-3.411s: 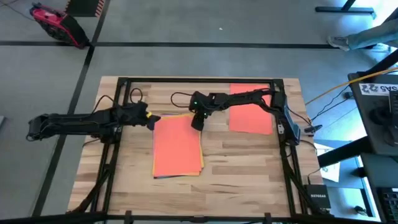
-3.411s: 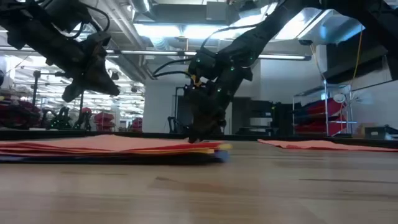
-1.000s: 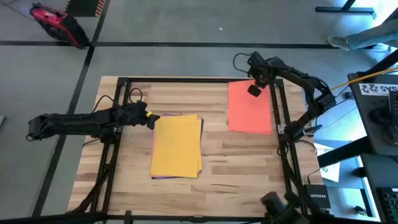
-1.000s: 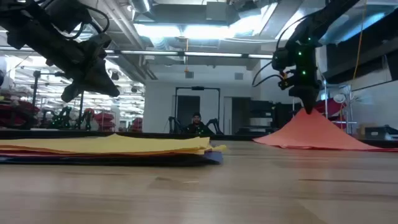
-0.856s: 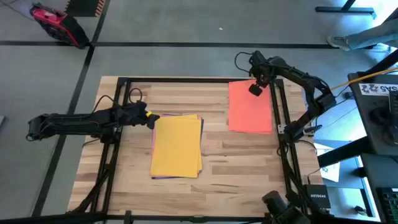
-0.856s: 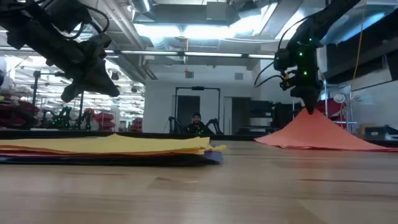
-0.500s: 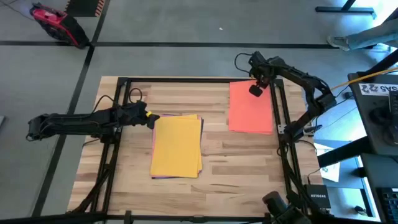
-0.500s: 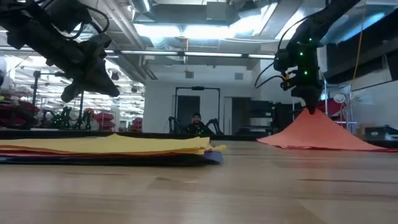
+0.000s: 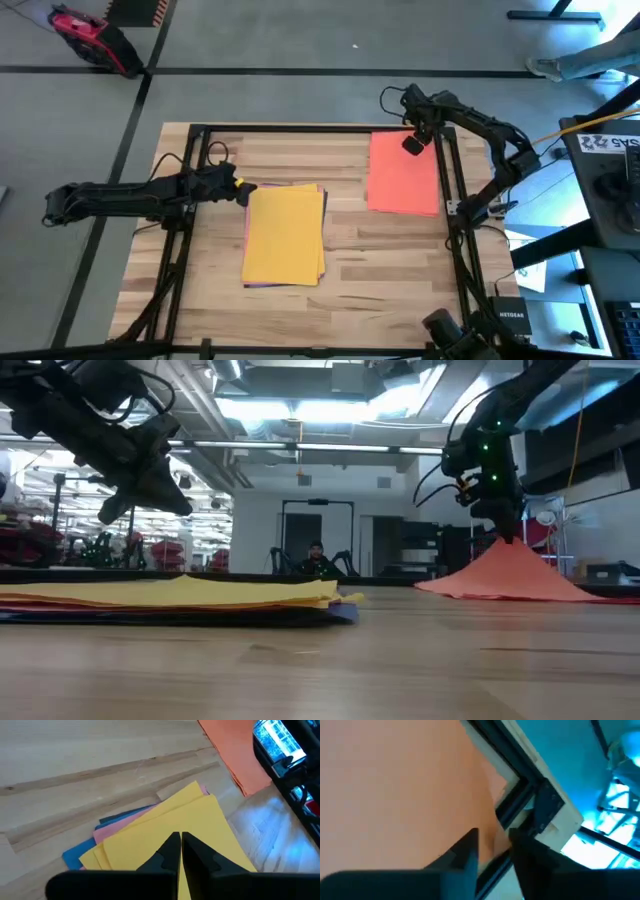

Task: Organize paper
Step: Put all of the orange paper at the top right of the table

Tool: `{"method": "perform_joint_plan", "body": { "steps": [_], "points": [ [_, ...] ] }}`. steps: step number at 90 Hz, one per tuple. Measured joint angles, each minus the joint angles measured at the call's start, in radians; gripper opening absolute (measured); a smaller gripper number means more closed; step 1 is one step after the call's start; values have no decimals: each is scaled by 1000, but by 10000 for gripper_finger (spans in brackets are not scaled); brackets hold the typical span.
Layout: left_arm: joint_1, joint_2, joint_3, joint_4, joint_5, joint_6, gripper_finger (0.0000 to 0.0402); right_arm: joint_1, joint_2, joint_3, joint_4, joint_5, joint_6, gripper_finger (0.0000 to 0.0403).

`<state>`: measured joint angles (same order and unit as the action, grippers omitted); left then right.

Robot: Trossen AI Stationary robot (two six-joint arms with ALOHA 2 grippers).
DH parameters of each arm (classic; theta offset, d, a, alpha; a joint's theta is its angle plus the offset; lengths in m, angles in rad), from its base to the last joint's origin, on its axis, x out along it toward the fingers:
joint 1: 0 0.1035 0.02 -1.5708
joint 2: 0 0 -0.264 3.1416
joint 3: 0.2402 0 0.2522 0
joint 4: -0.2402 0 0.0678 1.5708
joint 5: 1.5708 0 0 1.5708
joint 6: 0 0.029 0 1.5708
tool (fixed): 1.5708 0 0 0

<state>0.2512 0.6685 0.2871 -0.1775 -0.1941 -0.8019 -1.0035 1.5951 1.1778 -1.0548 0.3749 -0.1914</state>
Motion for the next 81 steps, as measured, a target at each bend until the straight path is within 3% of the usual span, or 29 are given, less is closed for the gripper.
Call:
{"method": "perform_joint_plan", "body": {
  "steps": [11, 33, 39, 55, 60, 81],
  "points": [
    [0, 0, 0, 1, 0, 19, 0, 2, 0, 12, -21, 9, 0, 147],
    [0, 0, 0, 1, 33, 34, 0, 2, 0, 50, -73, -10, 11, 151],
    [0, 0, 0, 1, 34, 47, 0, 2, 0, 56, -89, -105, 59, 151],
    [0, 0, 0, 3, 42, 50, 0, 19, 1, 56, -89, -562, 191, 151],
    [0, 0, 0, 12, 69, 51, 0, 49, 1, 56, -58, -652, 221, 151],
    [0, 0, 0, 99, 142, 72, 0, 295, 4, 56, 129, -727, 349, 151]
  ]
}}
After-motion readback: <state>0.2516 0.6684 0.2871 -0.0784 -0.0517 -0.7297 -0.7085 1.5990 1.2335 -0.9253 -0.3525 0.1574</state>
